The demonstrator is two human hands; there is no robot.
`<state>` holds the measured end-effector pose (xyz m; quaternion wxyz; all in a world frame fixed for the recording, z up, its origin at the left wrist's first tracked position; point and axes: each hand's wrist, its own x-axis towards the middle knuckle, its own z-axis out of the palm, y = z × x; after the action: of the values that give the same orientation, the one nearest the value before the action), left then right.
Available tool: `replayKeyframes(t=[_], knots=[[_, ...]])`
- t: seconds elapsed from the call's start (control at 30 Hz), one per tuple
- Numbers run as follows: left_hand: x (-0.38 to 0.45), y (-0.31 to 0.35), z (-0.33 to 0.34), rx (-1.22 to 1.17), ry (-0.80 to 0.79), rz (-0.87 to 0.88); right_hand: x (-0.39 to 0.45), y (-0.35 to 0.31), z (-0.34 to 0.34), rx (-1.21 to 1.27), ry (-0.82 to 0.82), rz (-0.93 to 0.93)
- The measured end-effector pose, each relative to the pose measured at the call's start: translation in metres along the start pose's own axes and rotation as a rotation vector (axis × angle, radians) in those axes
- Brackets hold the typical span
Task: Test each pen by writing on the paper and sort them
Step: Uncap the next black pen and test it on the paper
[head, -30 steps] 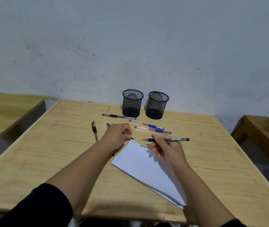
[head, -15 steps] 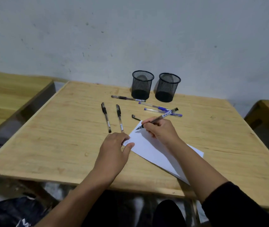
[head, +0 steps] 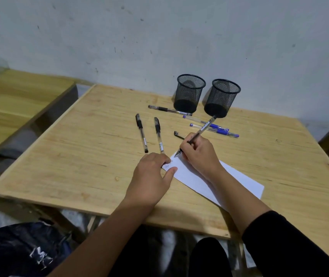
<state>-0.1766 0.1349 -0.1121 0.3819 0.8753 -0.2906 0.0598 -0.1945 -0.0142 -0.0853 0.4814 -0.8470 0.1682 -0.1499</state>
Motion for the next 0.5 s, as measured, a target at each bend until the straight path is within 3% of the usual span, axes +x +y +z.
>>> replayKeyframes(t=[0.5], knots=[[-0.0001, -0.0003, 0.0009, -0.014, -0.009, 0.0, -0.0016, 0.0029, 0.0029, -0.001, -0.001, -0.065]])
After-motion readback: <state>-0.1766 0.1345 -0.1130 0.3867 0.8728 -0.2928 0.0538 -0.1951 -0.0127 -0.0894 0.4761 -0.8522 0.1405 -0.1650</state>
